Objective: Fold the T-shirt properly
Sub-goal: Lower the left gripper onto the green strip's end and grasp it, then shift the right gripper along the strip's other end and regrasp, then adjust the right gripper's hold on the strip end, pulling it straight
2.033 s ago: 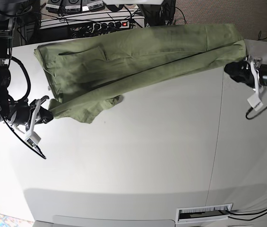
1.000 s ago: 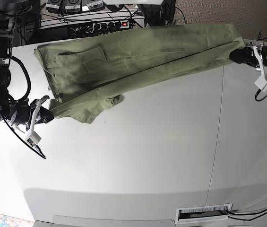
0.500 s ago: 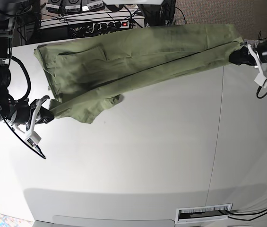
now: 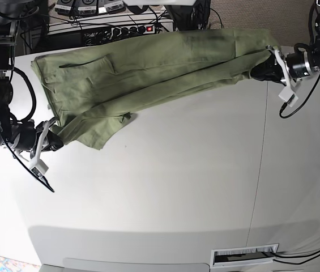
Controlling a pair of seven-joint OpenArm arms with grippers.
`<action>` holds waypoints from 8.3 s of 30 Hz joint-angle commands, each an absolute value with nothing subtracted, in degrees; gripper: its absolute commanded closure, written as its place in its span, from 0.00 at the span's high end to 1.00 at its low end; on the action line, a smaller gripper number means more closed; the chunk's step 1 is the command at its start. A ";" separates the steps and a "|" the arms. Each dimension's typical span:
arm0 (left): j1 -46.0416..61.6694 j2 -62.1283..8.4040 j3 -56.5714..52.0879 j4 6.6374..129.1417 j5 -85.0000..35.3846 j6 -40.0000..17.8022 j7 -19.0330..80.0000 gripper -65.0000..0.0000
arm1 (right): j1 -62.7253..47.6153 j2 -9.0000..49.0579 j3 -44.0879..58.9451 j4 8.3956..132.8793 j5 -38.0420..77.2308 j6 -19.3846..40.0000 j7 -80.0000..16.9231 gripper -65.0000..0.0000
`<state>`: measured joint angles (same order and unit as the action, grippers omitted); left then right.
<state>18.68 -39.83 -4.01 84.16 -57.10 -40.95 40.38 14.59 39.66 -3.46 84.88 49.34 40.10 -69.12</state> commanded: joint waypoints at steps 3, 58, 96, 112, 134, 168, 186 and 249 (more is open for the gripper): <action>16.69 -40.62 -3.97 84.27 -51.92 -40.00 41.93 0.00 | 15.88 40.80 -2.96 85.82 47.00 40.00 -65.36 0.00; 4.91 -34.94 -3.88 80.44 -30.00 -37.06 34.63 0.00 | 11.18 46.02 -2.96 85.82 46.09 40.00 -80.00 0.00; 4.91 -34.92 -3.88 80.47 -40.77 -37.54 39.86 0.37 | 11.57 30.09 -0.80 83.33 21.82 40.00 -48.86 0.22; 4.91 -34.92 -3.88 80.47 -40.75 -37.56 40.07 0.37 | 11.55 30.00 -0.80 74.52 17.67 40.00 -42.44 0.22; 4.91 -34.92 -3.88 80.47 -40.75 -37.54 40.03 0.37 | 11.57 30.52 -0.73 74.37 24.77 40.00 -45.04 0.00; 4.91 -33.34 -3.88 80.47 -40.66 -37.54 39.46 0.37 | 11.40 24.91 -0.78 81.56 13.74 40.00 -43.62 0.24; 4.91 -33.34 -3.88 80.47 -40.32 -37.54 39.42 0.37 | 14.26 24.93 -0.73 66.63 17.30 40.00 -45.36 0.24; 4.89 -33.34 -3.88 80.47 -39.03 -36.84 38.92 0.37 | 6.15 44.95 -0.75 82.87 82.00 40.00 -80.00 0.00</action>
